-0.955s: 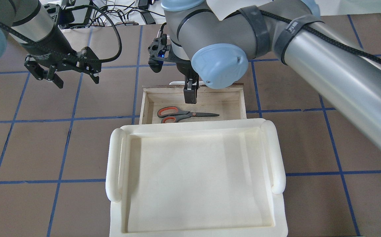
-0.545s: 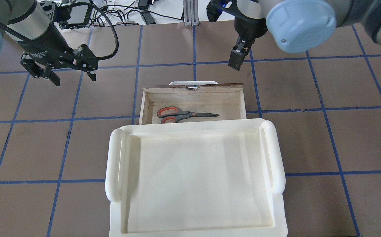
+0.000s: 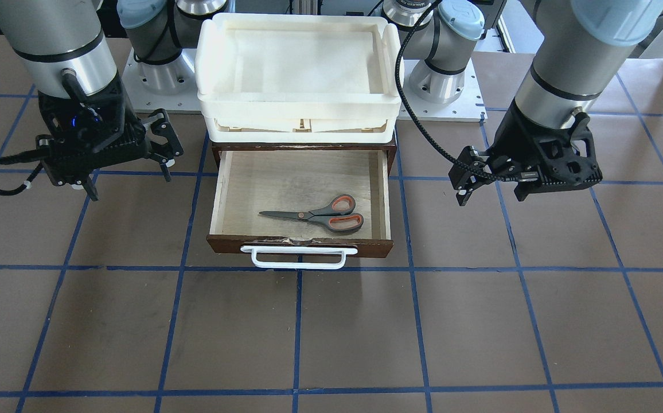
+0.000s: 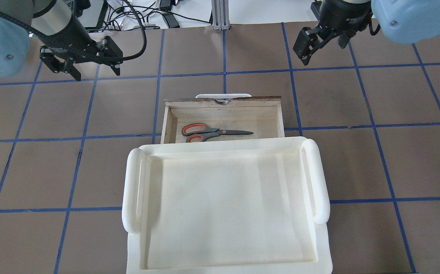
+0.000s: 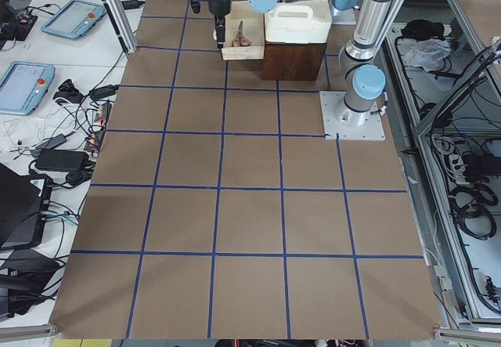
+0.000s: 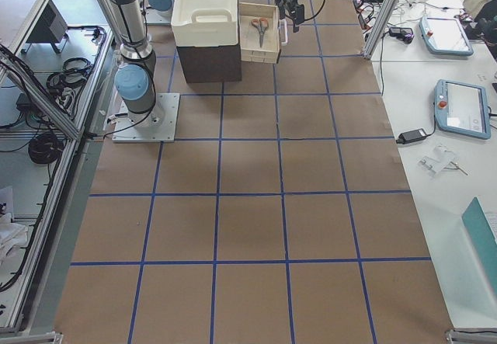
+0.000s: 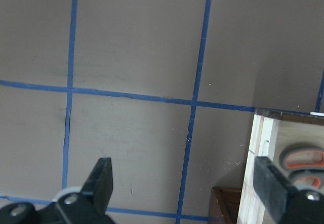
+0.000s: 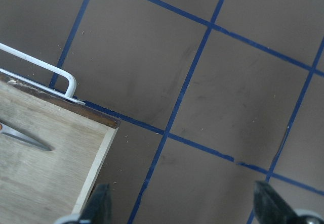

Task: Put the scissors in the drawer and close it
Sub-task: 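Raise the right gripper out of the drawer and withdraw it, then swing the left gripper over to the drawer's white handle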

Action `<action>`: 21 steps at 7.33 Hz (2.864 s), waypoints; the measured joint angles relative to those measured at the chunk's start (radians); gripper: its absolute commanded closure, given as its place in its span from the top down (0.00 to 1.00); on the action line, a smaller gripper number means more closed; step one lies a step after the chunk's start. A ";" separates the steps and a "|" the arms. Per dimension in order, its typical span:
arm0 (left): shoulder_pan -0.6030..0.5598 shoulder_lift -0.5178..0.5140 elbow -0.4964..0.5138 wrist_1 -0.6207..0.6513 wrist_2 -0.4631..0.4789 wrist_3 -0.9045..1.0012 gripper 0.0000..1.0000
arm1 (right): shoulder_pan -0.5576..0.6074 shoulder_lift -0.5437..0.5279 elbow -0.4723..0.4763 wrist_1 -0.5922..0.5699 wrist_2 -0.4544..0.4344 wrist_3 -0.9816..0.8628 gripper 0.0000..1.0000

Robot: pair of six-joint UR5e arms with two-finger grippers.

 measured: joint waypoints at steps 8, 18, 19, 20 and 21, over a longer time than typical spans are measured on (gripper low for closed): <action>-0.235 -0.339 0.068 0.301 0.000 -0.230 1.00 | -0.002 -0.145 0.130 -0.010 0.016 0.297 0.99; -0.282 -0.440 0.098 0.190 0.001 -0.359 1.00 | -0.002 -0.138 0.141 -0.105 0.006 0.300 1.00; -0.282 -0.435 0.099 0.162 0.000 -0.368 1.00 | -0.002 -0.138 0.141 -0.106 0.006 0.300 1.00; -0.282 -0.431 0.100 0.138 -0.002 -0.378 1.00 | -0.002 -0.138 0.141 -0.107 0.008 0.300 1.00; -0.282 -0.430 0.103 0.121 -0.006 -0.386 1.00 | -0.002 -0.139 0.141 -0.107 0.013 0.301 1.00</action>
